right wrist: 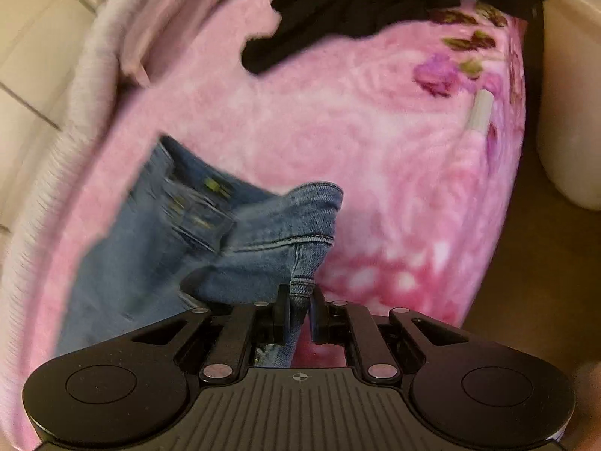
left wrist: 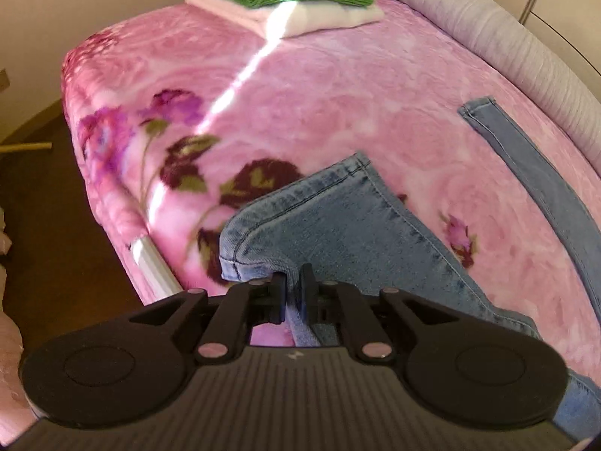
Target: Fold clothes
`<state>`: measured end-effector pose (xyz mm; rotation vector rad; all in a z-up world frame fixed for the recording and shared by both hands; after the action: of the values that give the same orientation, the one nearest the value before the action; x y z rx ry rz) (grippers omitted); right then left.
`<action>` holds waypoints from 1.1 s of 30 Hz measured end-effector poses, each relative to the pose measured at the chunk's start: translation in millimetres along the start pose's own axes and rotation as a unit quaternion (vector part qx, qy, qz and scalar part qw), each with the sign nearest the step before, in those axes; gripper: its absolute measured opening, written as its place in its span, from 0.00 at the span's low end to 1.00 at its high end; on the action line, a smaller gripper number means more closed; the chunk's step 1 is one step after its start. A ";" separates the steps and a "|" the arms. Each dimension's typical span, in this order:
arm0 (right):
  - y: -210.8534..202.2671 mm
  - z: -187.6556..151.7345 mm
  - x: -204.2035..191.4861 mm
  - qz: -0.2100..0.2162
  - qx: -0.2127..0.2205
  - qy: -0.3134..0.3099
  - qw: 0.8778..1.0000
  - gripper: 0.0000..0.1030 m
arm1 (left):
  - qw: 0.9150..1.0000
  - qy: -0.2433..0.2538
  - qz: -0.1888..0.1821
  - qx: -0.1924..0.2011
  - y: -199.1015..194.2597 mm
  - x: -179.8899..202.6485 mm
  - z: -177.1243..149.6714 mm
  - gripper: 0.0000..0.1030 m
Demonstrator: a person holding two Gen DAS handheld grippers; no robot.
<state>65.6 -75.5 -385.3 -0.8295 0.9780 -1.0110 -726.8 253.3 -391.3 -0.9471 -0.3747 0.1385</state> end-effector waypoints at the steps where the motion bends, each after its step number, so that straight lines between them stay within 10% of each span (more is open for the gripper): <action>1: -0.2 -0.5 0.1 -0.001 0.003 0.011 1.000 0.08 | 1.000 0.007 -0.003 0.002 -5.0 1.7 2.6 0.05; 9: 0.2 1.8 5.2 -0.019 -0.017 0.033 0.999 0.17 | 0.995 0.087 -0.008 0.040 -30.5 20.4 11.3 0.13; 15: -0.4 1.8 4.1 -0.051 -0.017 -0.002 0.999 0.34 | 0.992 0.031 0.115 -0.042 -15.1 -15.1 2.1 0.29; 18: -4.7 1.8 5.2 -0.067 -0.014 0.004 0.998 0.43 | 0.988 0.046 0.147 0.009 -28.4 -12.6 18.4 0.27; 27: -0.2 5.3 -10.8 -0.095 -0.010 -0.026 0.995 0.47 | 0.985 0.165 0.049 -0.029 50.7 57.5 50.0 0.36; 33: 8.7 4.7 -7.5 -0.095 -0.026 -0.015 0.995 0.47 | 0.983 0.177 0.034 0.016 58.8 56.0 54.3 0.16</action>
<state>71.0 -65.1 -389.5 -0.9914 0.9155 -1.1363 -692.3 344.5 -396.4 -0.9318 -0.0105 0.0367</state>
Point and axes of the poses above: each gripper's, at about its wrist camera, not at the fingertips, and y roughly the way its jaws point, x to its right, z to its top, the point moved 5 cm from there along y, roughly the way its jaws point, and after that the axes turned 9 degrees about -z, right-handed, at the moved point
